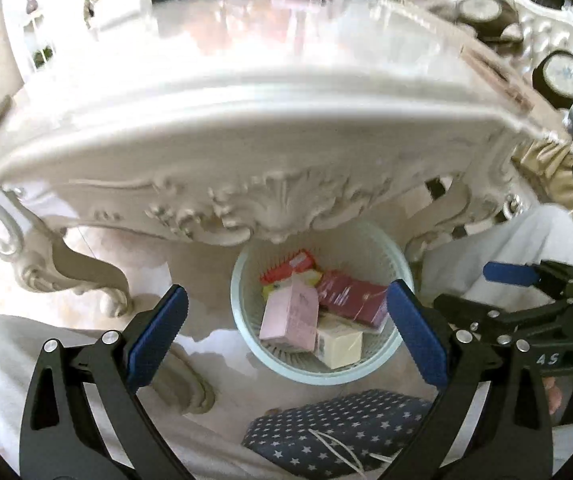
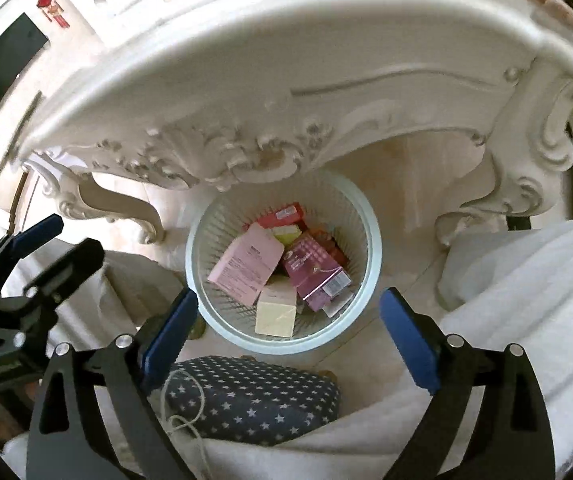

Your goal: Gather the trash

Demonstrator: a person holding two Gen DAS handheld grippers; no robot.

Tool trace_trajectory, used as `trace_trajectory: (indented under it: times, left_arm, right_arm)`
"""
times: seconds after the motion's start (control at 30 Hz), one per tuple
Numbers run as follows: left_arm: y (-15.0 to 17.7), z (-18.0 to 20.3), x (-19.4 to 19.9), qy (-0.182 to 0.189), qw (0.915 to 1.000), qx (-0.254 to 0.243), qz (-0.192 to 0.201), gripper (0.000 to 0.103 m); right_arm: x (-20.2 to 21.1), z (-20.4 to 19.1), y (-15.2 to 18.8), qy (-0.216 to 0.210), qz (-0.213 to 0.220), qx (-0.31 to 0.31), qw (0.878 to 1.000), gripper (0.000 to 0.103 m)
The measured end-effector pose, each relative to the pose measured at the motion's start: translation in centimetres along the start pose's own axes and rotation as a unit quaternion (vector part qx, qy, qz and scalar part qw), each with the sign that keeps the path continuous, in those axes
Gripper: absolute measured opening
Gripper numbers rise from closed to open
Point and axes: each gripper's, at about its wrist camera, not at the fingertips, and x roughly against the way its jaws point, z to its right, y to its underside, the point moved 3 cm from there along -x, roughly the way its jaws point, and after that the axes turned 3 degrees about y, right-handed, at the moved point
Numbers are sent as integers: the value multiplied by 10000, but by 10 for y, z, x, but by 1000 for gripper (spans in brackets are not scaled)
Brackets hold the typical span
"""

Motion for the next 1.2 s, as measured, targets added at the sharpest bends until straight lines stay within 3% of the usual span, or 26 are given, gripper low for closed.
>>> trace_trajectory:
  times: [0.23,0.4,0.53,0.63,0.8,1.2]
  left_arm:
    - [-17,-1,34,-193,9989,219,357,97]
    - [-23,-1,48,-448,9977,94,492,97]
    - [-22,2,59,-412,9970,49,654,97]
    - [-21,3,61,-276,9977,89,619,97]
    - [-21,5,58,-660,9963,-1,557,97]
    - [-21,-1,58,-528,9969,185,551,97]
  right_arm:
    - [19,-5,-6,-3,163,-75,9998,89]
    - [23,-2,-5,30,209,-215,9995,89]
    - [25,0,-3,76,264,-243,9993,89]
    - [29,0,-3,82,337,-219,9992,89]
    - [32,4,-1,109,395,-261,9988,89]
    - [41,0,1,328,573,-150,9977,89]
